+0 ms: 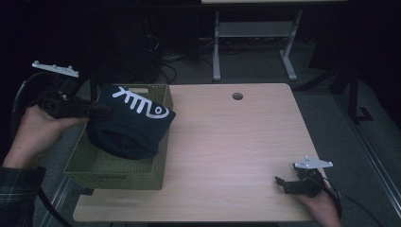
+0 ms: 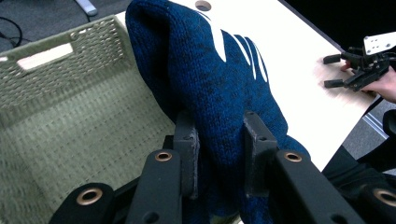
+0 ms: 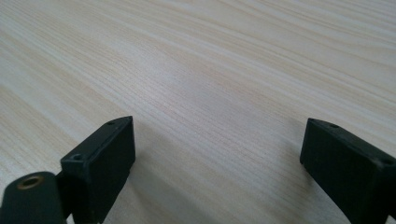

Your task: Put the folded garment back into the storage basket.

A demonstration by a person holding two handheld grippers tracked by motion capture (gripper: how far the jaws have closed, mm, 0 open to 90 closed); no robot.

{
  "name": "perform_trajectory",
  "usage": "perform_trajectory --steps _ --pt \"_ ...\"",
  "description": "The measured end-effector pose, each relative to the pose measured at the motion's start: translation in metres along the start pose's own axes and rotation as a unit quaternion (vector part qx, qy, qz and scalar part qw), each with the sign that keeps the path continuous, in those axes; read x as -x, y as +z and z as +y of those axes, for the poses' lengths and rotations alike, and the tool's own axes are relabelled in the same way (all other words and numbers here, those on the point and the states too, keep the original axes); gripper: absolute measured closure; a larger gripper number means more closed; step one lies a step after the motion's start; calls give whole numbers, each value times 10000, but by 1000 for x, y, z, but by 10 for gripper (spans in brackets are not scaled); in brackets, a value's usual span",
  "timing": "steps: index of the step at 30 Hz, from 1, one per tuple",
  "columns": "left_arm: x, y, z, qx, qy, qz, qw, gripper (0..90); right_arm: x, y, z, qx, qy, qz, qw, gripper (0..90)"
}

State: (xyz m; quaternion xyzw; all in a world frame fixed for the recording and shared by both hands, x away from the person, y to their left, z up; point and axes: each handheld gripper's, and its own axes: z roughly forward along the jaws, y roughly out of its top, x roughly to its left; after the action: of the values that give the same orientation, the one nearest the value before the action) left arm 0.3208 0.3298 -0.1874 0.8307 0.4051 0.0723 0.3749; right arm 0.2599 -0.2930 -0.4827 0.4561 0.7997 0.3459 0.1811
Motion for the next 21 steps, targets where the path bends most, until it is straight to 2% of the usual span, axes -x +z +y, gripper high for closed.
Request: perform_trajectory --steps 10,15,21 --pt "-14 -5 -23 191 -168 -99 9996 716 0 0 0 3 15 -4 10000 99" --pt "-25 6 -39 163 -358 -166 9991 716 0 0 0 -1 16 -5 10000 99" --pt "-33 18 -50 112 -502 -214 9984 716 0 0 0 1 18 -5 10000 99"
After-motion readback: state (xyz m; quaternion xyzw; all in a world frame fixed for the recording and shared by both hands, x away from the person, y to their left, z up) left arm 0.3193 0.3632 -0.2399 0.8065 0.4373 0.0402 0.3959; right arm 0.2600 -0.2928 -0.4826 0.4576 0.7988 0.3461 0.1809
